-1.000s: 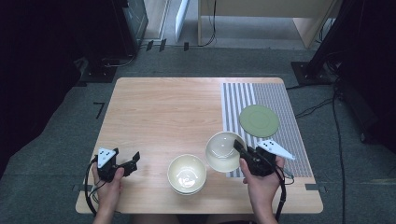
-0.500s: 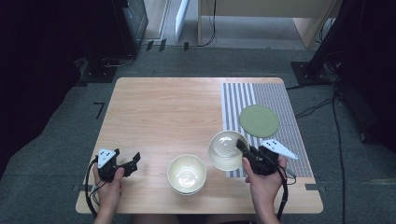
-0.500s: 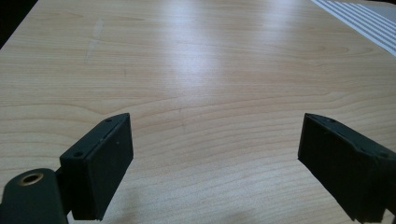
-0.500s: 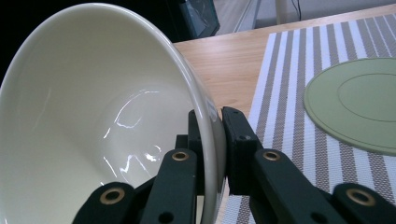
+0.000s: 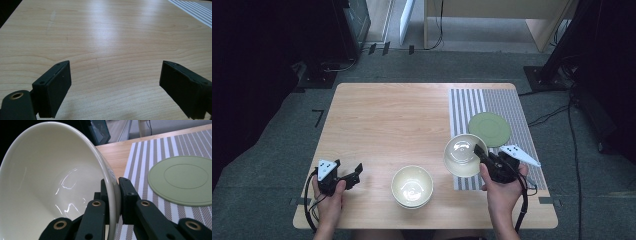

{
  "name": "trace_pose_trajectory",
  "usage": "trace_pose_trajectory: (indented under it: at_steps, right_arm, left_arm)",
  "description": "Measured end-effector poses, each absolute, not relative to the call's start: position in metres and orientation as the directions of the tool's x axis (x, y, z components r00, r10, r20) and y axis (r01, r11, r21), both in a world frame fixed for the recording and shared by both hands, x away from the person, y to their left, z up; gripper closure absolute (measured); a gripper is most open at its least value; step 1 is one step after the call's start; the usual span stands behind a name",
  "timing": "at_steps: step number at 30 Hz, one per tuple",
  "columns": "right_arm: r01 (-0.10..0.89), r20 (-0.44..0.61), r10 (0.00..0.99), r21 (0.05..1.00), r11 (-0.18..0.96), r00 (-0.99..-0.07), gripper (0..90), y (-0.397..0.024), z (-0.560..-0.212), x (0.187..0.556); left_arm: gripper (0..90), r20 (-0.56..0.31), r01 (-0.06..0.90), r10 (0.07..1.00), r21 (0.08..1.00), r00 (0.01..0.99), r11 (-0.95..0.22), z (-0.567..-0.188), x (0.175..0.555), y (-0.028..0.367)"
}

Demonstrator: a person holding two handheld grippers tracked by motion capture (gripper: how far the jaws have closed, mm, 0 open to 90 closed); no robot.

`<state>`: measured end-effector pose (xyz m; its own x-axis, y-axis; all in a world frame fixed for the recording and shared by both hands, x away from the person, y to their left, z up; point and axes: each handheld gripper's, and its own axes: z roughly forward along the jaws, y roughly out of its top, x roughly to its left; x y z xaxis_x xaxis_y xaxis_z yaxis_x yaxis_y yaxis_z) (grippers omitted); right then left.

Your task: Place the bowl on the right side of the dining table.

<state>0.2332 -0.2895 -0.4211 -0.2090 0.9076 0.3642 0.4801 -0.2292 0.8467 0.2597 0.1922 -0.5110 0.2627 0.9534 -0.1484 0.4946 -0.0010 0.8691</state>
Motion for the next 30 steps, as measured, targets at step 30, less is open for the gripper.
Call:
trace_pose_trajectory:
  at_steps: [30]
  right_arm:
    - [0.481, 0.369, 0.917, 0.838, -0.258, -0.151, 83.4, -0.304, -0.413, 0.259]
  left_arm:
    - [10.0, -0.156, 0.500, 0.957, 0.866, 0.246, 0.013, -0.512, 0.261, 0.192]
